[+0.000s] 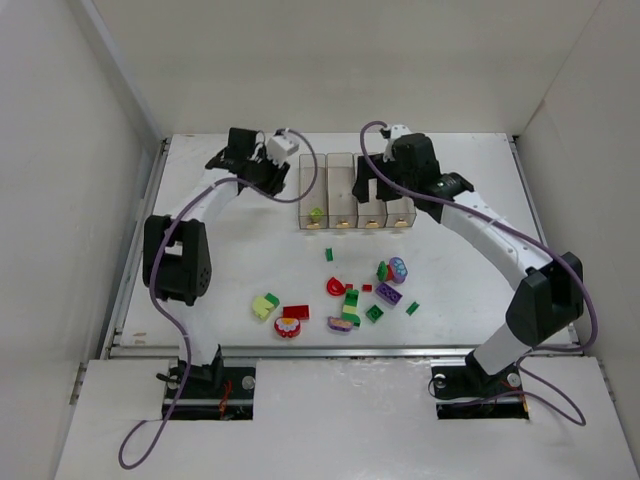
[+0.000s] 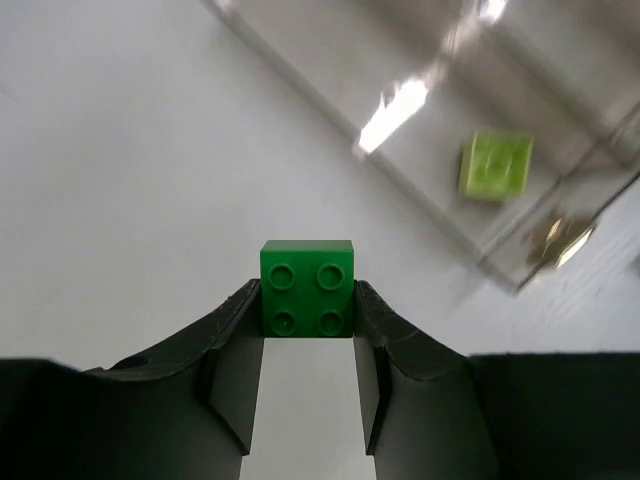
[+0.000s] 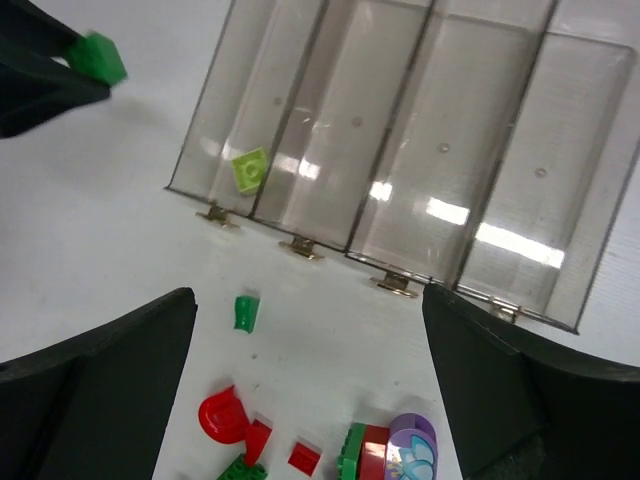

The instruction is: Sort the legos into containers by color

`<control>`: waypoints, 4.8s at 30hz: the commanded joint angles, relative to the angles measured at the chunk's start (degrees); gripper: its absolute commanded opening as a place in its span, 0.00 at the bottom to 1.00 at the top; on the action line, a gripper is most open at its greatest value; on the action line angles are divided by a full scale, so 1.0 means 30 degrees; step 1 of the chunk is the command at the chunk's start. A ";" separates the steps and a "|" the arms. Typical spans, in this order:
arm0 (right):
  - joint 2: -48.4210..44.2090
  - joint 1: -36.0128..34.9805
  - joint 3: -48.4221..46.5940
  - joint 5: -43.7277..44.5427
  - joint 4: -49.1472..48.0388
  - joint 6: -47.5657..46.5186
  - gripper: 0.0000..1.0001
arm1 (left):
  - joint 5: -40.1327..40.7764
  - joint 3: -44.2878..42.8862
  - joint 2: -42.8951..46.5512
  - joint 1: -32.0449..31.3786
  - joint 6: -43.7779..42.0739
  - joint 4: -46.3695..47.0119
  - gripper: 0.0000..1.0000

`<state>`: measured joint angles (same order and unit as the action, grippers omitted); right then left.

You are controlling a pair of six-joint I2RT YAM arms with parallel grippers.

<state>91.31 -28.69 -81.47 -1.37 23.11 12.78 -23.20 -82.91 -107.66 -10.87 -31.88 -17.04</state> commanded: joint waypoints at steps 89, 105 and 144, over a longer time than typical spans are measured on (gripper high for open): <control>-0.2986 -0.3006 0.3310 0.3121 0.0147 0.1398 1.00 | 0.5943 1.5187 1.1981 -0.8065 -0.0595 -0.4694 0.77; -0.2428 -0.3006 0.2314 0.2594 0.0731 0.1046 1.00 | 0.6269 1.4806 1.1540 -0.8065 -0.0214 -0.3784 0.17; -0.0409 -0.3152 -0.6272 -0.6781 0.1202 0.1923 0.93 | -0.0352 0.8390 1.5436 -0.7157 -0.1620 0.9810 0.00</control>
<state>89.23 -37.60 -99.92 -20.16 29.69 17.47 -21.21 -55.02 -63.44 -32.25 -38.61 8.34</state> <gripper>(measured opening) 0.936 0.537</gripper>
